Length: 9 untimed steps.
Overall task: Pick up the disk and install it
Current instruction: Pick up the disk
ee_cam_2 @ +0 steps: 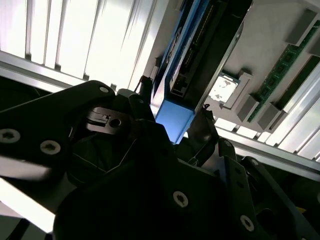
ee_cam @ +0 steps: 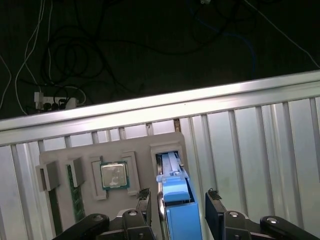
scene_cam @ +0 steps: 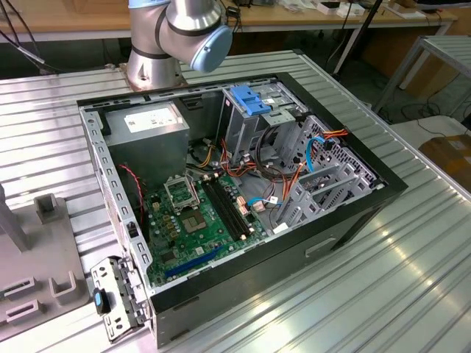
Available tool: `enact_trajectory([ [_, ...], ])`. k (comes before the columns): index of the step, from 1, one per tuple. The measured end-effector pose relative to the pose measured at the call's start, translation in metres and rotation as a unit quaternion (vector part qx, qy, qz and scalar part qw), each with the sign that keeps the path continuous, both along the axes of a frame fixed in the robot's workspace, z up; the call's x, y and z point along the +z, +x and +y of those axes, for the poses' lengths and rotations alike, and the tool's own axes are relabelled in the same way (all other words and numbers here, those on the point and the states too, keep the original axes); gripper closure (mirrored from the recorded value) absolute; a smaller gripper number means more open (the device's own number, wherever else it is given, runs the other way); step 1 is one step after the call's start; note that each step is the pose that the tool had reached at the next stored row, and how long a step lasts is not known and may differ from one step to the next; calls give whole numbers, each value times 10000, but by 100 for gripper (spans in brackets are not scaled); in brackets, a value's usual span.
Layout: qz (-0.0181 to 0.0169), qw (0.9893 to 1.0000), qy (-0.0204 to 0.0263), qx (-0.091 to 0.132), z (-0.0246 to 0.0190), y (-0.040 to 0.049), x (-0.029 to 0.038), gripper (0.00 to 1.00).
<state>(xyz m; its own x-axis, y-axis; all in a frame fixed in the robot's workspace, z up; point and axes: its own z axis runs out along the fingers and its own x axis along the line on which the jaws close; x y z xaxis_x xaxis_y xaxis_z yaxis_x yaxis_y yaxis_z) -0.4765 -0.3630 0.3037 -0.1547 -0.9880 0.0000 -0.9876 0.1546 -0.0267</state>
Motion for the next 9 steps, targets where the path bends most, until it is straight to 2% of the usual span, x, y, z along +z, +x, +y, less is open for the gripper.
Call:
enact_trajectory([
  [4, 0, 10000, 0, 74, 1, -3, -18, 45],
  [6, 0, 9998, 0, 216, 1, -4, -26, 45],
  [9, 0, 9998, -4, 217, 1, -3, -37, 45],
])
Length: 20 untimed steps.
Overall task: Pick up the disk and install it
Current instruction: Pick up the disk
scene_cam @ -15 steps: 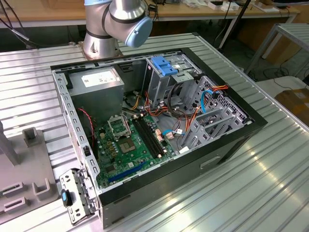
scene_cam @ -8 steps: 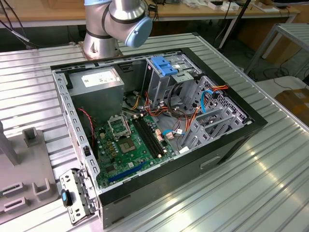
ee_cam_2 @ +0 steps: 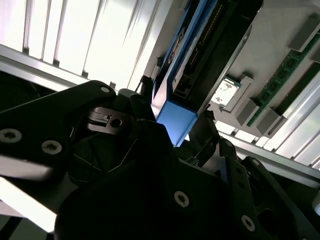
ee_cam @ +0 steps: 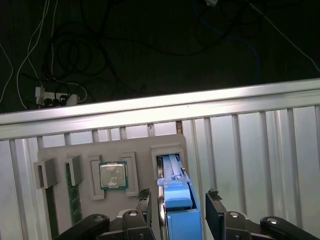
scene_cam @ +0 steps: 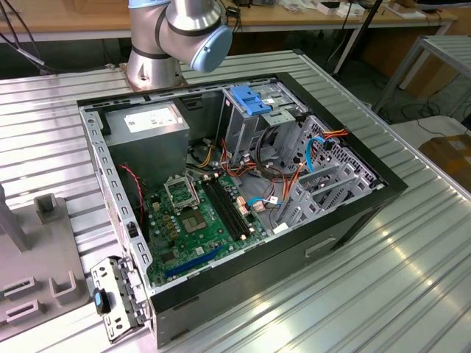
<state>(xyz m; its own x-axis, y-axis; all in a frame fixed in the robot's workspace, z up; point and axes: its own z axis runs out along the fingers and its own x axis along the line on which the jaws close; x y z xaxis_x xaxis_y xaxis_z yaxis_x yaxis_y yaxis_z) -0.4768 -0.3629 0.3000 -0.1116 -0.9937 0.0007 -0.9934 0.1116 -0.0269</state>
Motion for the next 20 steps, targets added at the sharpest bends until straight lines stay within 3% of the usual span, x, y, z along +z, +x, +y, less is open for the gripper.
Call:
enact_trajectory([
  [3, 0, 10000, -2, 0, 1, 0, -10, 46],
  [4, 1, 10000, -10, 0, 1, 0, -12, 53],
  [8, -1, 10000, -24, 0, 26, 0, -14, 53],
  [20, 0, 10000, -28, -11, 10, 0, -14, 53],
])
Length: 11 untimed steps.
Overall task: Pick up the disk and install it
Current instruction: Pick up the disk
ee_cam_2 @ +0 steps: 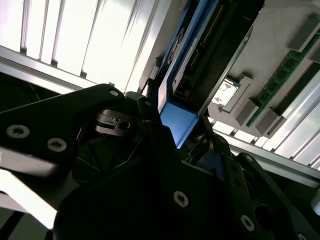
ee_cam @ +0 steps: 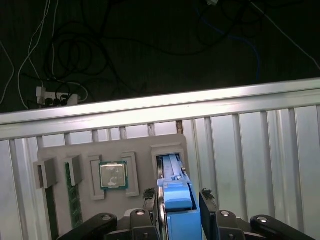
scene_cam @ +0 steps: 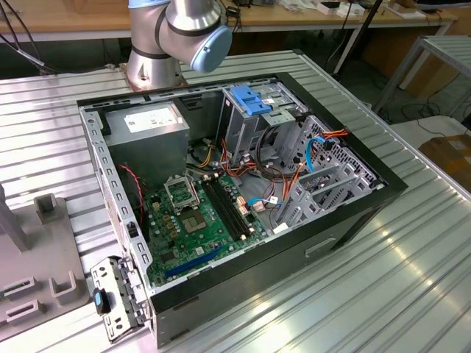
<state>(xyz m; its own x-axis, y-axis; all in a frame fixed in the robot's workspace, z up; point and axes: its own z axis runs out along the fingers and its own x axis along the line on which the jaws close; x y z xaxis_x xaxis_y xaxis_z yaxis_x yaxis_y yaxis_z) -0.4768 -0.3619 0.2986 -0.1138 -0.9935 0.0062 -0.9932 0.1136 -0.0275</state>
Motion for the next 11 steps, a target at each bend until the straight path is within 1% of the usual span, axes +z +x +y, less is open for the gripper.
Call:
enact_trajectory([
  [4, 1, 10000, -1, -47, -1, 0, 0, 53],
  [11, 0, 10000, -1, -51, -1, 0, -1, 53],
])
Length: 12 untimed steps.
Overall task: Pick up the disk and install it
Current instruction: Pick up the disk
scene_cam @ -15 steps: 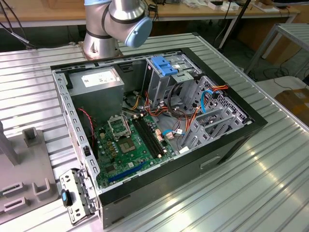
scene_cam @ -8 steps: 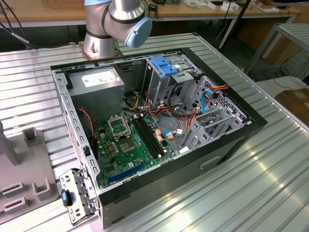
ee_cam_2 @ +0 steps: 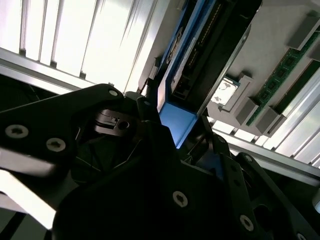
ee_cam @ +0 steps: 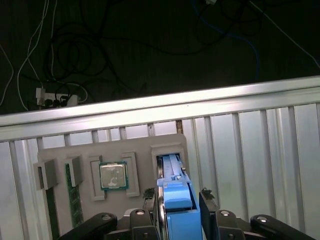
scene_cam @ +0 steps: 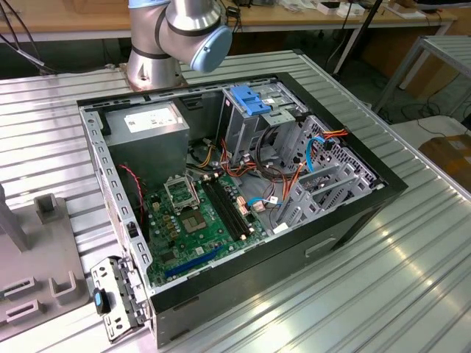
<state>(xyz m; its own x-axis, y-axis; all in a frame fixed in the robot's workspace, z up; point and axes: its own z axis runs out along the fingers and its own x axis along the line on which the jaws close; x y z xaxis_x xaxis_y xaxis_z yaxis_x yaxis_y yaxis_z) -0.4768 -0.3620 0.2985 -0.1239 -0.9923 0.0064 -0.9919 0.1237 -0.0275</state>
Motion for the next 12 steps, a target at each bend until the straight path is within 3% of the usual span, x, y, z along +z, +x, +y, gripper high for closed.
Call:
enact_trajectory([
  [1, 0, 10000, 0, 0, 0, 0, 0, 61],
  [10, 0, 10000, -1, 6, 0, 0, 0, 62],
  [12, -1, 9999, 0, 161, -1, 0, -2, 62],
])
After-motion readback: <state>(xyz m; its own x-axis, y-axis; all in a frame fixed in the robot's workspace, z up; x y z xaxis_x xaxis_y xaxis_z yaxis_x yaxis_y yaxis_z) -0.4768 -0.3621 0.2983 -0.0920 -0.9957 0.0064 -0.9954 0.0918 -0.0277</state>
